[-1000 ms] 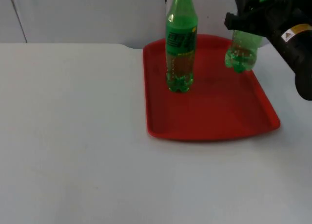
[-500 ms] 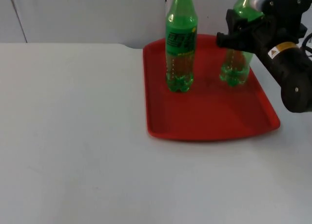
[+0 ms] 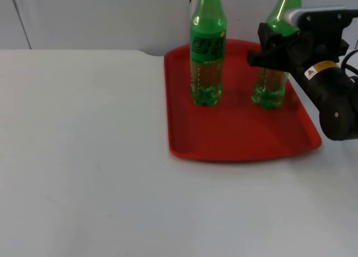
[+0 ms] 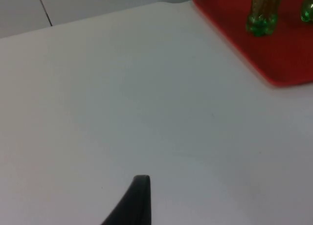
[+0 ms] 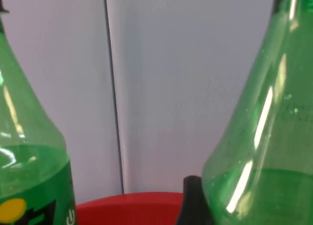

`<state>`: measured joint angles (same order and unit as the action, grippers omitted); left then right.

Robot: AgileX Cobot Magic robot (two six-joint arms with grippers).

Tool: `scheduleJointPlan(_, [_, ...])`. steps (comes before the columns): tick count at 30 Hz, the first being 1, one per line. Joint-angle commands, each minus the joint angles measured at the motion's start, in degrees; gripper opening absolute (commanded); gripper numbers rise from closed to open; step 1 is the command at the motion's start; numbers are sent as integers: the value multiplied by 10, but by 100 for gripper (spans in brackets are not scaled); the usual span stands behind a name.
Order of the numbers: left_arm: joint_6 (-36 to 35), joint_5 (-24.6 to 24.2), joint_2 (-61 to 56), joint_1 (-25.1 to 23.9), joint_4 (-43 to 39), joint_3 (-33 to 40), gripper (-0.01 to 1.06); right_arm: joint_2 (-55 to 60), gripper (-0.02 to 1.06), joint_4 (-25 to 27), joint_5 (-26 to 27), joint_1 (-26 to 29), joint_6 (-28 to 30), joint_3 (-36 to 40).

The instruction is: Place the bottle upright on the tray.

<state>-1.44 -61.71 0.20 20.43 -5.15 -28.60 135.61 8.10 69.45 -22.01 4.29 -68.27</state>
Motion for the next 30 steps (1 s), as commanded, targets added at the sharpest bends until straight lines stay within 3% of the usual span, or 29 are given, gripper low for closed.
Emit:
scheduleJointPlan(1, [1, 2, -2, 4, -4, 3, 105, 3, 0, 0, 5, 2, 11, -2])
scheduleJointPlan(3, [1, 2, -2, 4, -4, 3, 105, 3, 0, 0, 5, 2, 26, -2])
scheduleJointPlan(7, [1, 2, -2, 4, -4, 3, 105, 3, 12, 0, 5, 2, 28, -2])
scheduleJointPlan(10, [1, 2, -2, 4, -4, 3, 105, 3, 40, 0, 5, 2, 28, -2])
scheduleJointPlan(12, [1, 2, -2, 4, -4, 3, 105, 3, 44, 0, 5, 2, 28, -2])
scheduleJointPlan(13, [1, 2, -2, 4, -4, 3, 105, 3, 58, 0, 5, 2, 28, -2])
scheduleJointPlan(16, [1, 2, -2, 4, -4, 3, 105, 3, 73, 1, 5, 2, 28, -2])
scheduleJointPlan(26, [1, 2, -2, 4, -4, 3, 105, 3, 74, 11, 5, 2, 28, -2])
scheduleJointPlan(30, [1, 2, -2, 4, -4, 3, 105, 3, 82, 11, 5, 2, 28, -2])
